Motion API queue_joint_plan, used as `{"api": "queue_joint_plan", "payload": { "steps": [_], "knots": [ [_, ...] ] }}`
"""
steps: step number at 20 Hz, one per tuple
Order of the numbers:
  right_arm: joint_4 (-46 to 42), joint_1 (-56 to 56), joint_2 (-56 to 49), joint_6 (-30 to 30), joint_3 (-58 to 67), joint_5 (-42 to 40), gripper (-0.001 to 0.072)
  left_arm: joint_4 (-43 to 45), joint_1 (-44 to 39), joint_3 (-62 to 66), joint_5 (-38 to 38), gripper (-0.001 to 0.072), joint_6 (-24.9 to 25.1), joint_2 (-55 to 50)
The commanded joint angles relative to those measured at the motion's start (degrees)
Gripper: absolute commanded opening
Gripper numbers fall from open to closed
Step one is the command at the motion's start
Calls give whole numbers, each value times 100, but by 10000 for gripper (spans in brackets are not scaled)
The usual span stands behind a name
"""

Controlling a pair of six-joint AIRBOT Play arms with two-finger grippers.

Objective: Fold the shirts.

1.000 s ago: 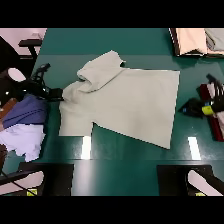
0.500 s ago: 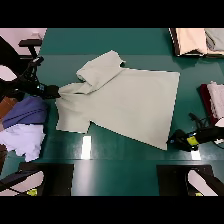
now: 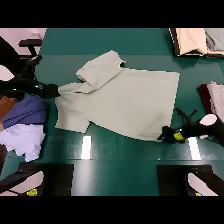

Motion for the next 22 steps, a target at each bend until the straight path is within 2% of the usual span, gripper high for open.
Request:
{"api": "queue_joint_plan", "payload": {
  "steps": [1, 4, 8, 13, 16, 19, 22],
  "knots": [
    [144, 210, 518, 17, 960, 37, 18, 0, 7, 275, 210, 29, -140, 494],
    [-92, 35, 1117, 35, 2481, 105, 18, -2, 4, 1200, 240, 29, -343, 1156],
    [-151, -601, 1368, 31, 4988, 433, 18, -11, 4, 3025, 369, 30, -411, 1856],
    [-149, -1419, 940, -33, 7917, 1366, 18, -35, 4, 5421, 415, 29, -538, 1982],
    [-140, -1897, 442, -31, 9482, 1950, 18, -85, 4, 6024, 570, 28, -708, 1982],
    [-127, -2345, 238, 22, 10166, 2146, 17, -332, 4, 6076, 634, 27, -745, 1978],
    [-127, -2494, 376, 52, 9508, 2085, 16, -337, 4, 5429, 573, 28, -754, 1932]
  ]
}}
